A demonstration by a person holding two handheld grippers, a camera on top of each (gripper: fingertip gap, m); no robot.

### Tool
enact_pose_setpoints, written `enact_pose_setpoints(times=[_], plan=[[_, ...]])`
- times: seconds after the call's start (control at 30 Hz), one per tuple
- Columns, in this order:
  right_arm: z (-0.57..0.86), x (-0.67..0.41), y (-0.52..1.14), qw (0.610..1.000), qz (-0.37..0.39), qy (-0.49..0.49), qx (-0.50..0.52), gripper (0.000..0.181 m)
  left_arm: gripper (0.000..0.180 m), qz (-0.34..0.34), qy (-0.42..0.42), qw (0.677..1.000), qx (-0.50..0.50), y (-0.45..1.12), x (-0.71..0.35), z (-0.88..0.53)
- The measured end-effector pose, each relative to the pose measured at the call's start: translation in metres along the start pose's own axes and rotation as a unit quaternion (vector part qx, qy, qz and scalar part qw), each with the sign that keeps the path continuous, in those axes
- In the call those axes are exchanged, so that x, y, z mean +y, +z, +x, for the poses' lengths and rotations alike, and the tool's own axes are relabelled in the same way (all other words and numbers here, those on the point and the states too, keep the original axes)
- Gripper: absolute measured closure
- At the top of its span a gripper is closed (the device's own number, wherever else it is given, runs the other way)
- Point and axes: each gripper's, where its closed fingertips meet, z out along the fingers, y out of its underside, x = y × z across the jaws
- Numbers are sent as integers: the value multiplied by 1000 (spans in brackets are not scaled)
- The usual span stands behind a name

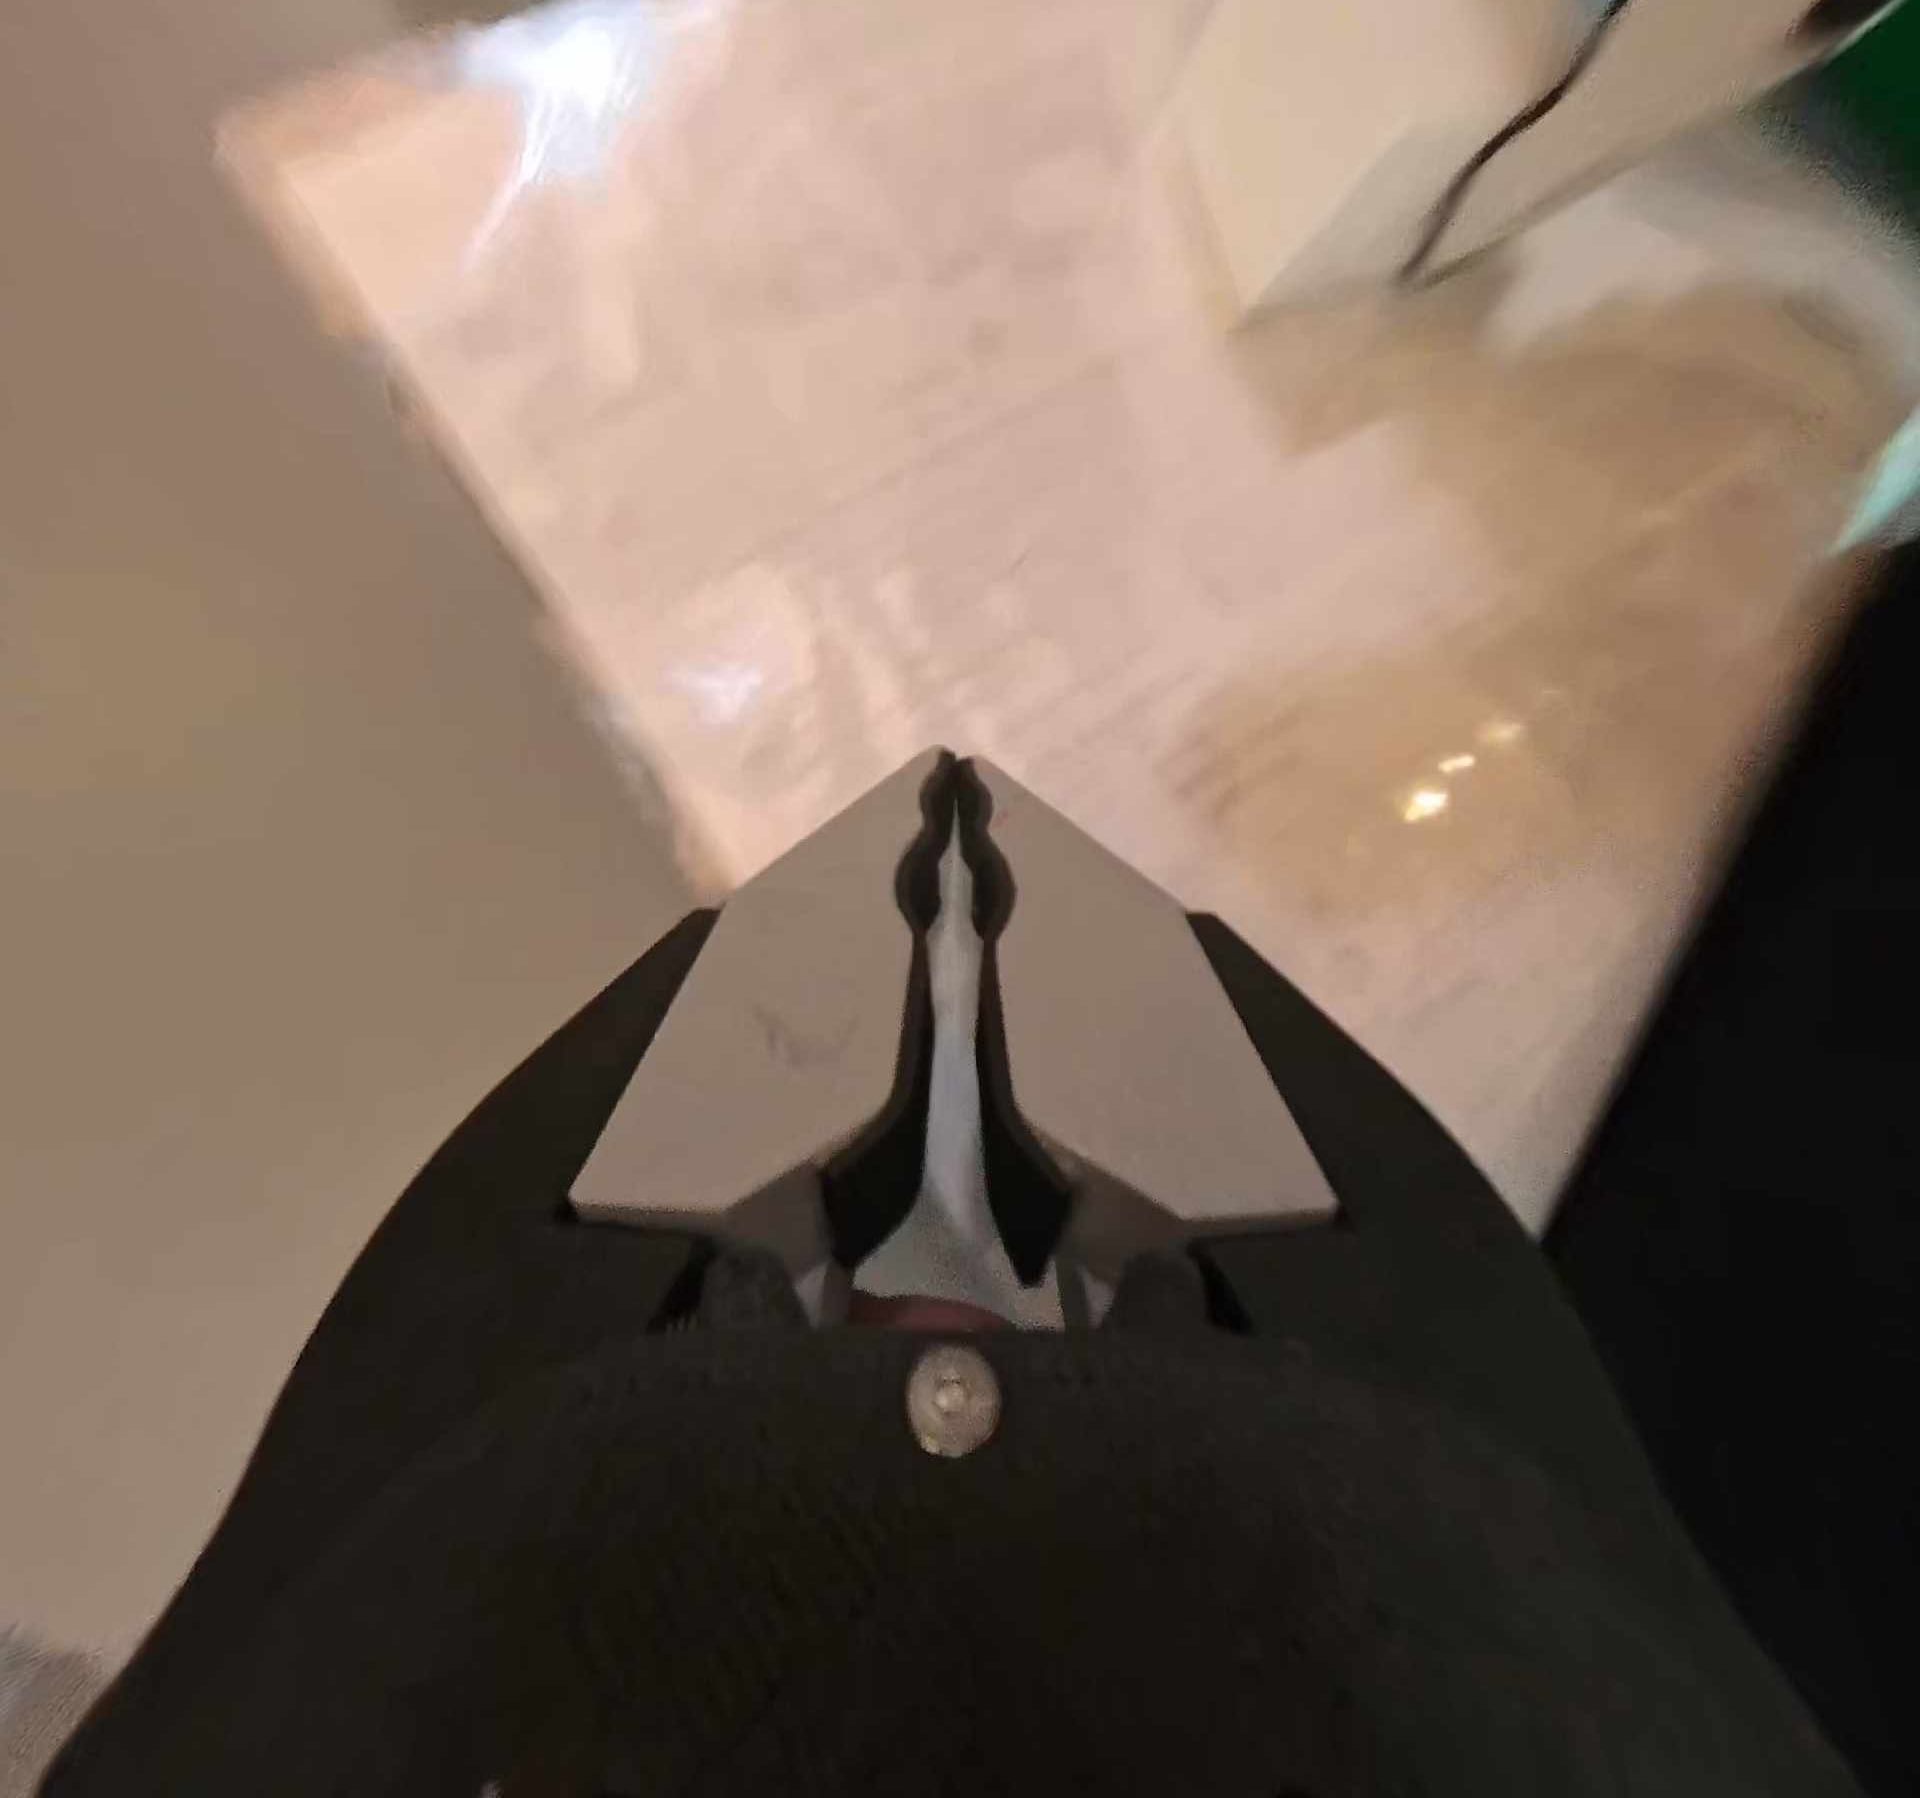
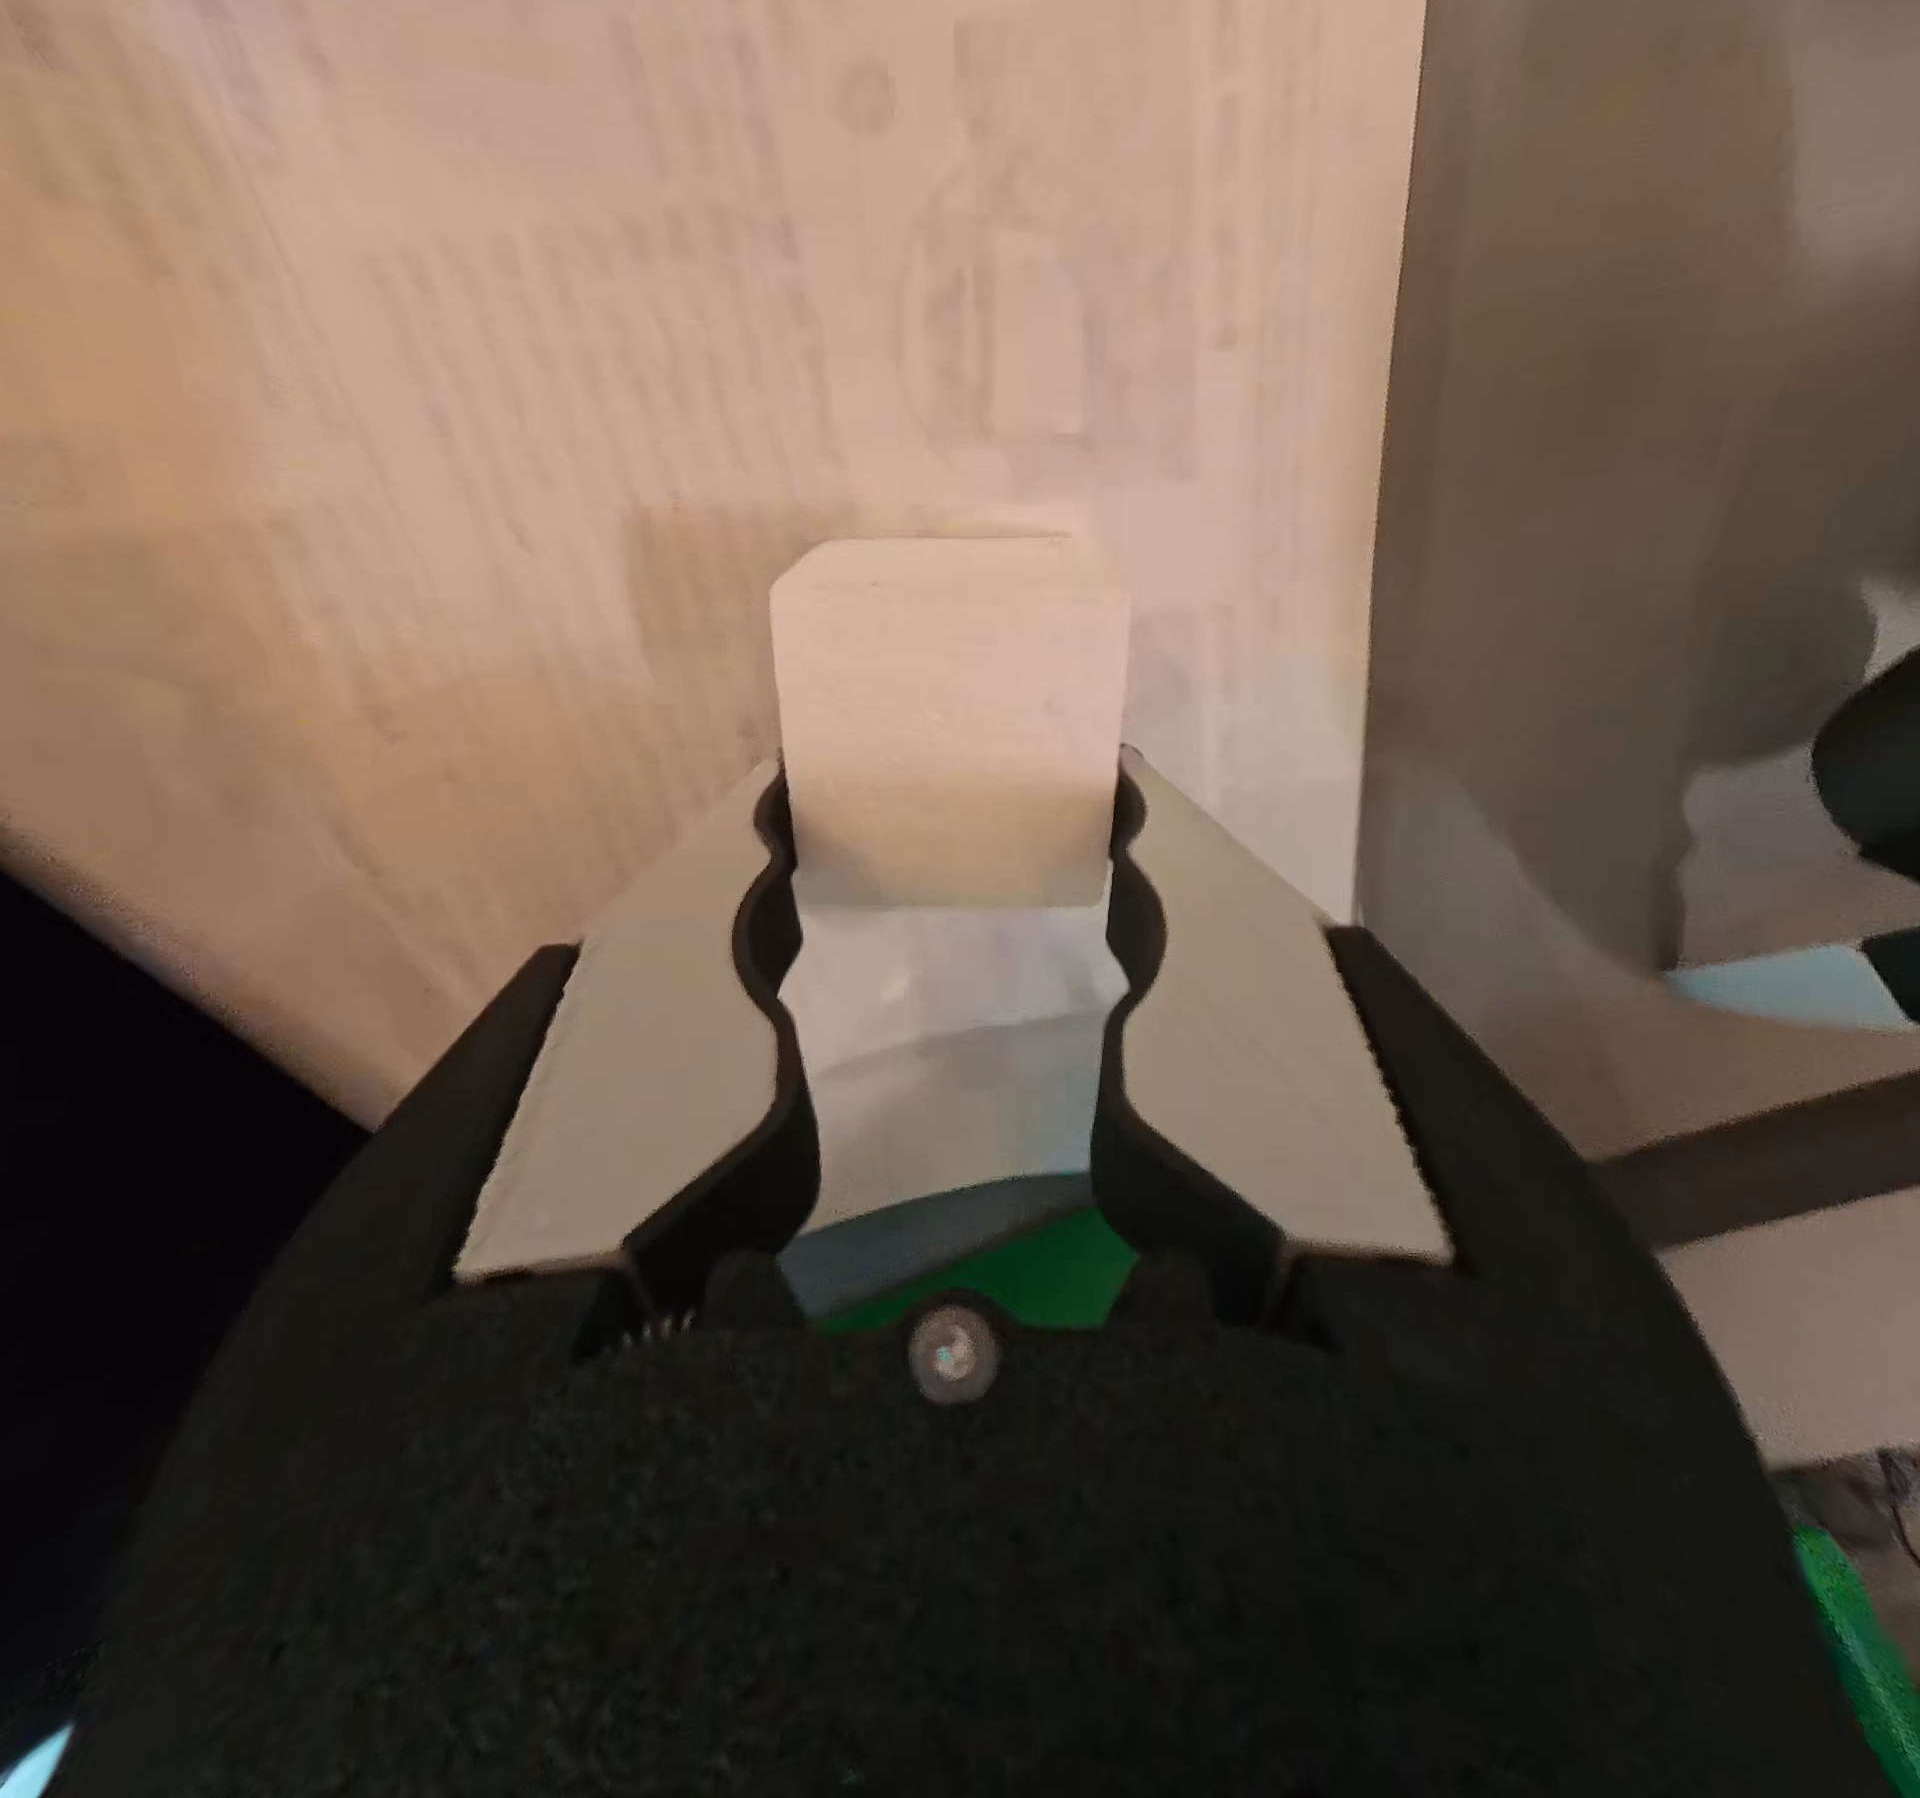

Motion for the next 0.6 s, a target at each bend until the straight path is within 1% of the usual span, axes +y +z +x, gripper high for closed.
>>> enact_pose_setpoints(times=[0.03,0.07,0.13,0.2,0.27,0.3,0.37,0.47,0.6], plan=[[-4,-6,0,1000,15,-1,-2,123,180,16,2,1000,21,0,-11,9],[-5,-11,1,1000,22,-4,1,123,180,8,11,999,35,4,-15,17],[-4,-14,5,1000,18,-18,15,123,180,-41,54,997,22,15,-8,18],[-4,-17,7,999,20,-32,19,123,180,-107,87,990,-14,22,6,11],[-4,-18,10,999,25,-35,20,123,180,-96,120,988,-23,22,-6,18],[-4,-18,11,999,27,-34,19,123,180,-89,122,989,-3,23,-11,28],[-4,-18,12,999,32,-33,18,123,180,-87,104,990,38,28,-16,46],[-4,-19,12,999,36,-29,15,123,180,-107,96,989,45,42,-8,47],[-5,-18,11,999,45,-16,4,123,180,-78,53,993,68,43,-11,46]])
